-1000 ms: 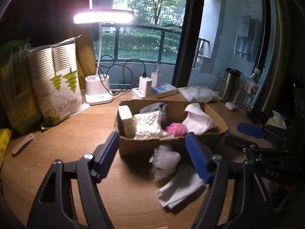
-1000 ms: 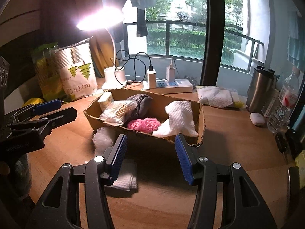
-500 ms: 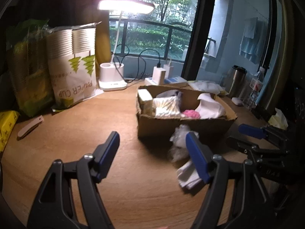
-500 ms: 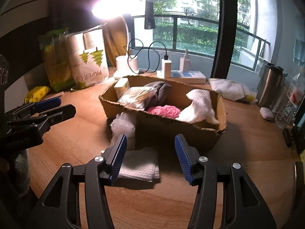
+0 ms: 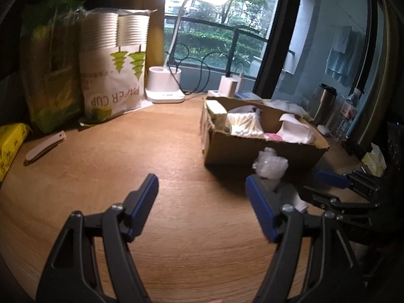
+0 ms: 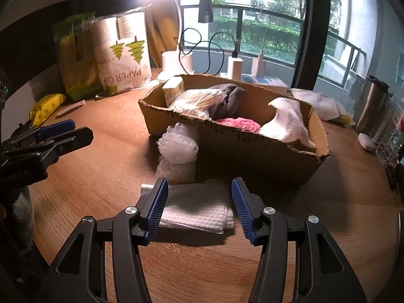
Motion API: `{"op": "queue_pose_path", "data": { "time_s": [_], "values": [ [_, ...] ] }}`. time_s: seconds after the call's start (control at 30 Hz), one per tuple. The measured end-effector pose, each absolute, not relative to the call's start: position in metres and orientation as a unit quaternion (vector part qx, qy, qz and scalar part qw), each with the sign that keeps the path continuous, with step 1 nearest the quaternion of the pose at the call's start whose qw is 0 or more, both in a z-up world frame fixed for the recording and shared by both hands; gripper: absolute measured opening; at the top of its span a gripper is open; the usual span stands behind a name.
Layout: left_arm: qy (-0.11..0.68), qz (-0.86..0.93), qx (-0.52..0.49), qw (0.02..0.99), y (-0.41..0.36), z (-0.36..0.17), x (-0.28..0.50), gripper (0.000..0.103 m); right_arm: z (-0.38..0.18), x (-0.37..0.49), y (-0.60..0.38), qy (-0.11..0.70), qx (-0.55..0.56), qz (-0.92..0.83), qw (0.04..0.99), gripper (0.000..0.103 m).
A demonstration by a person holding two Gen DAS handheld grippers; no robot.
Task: Organize soft objects
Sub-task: 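Grasp the white sock with the right tool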
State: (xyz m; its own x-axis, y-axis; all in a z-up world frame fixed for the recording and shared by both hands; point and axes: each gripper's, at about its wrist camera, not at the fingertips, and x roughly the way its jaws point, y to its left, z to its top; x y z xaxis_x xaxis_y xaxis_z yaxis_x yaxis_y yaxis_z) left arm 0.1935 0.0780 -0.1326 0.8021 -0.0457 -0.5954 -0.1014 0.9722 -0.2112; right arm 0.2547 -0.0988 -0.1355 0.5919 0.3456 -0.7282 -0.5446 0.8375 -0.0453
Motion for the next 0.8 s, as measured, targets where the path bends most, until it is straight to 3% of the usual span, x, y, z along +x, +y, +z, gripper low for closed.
{"op": "queue_pose_path", "data": {
  "time_s": [0.1,0.13,0.2,0.8],
  "values": [
    [0.319,0.017,-0.121,0.94,0.081,-0.138,0.195,0.073,-0.143,0.258,-0.092,0.386,-0.139,0.258,0.875,0.058],
    [0.321,0.018,-0.121,0.939,0.082,-0.141,0.196,0.073,-0.146,0.259,-0.09,0.389,-0.14,0.26,0.873,0.067],
    [0.324,0.019,-0.122,0.938,0.083,-0.144,0.197,0.073,-0.152,0.261,-0.086,0.397,-0.142,0.263,0.868,0.073],
    [0.342,0.024,-0.121,0.932,0.083,-0.158,0.205,0.073,-0.184,0.273,-0.072,0.43,-0.153,0.271,0.848,0.077]
  ]
}}
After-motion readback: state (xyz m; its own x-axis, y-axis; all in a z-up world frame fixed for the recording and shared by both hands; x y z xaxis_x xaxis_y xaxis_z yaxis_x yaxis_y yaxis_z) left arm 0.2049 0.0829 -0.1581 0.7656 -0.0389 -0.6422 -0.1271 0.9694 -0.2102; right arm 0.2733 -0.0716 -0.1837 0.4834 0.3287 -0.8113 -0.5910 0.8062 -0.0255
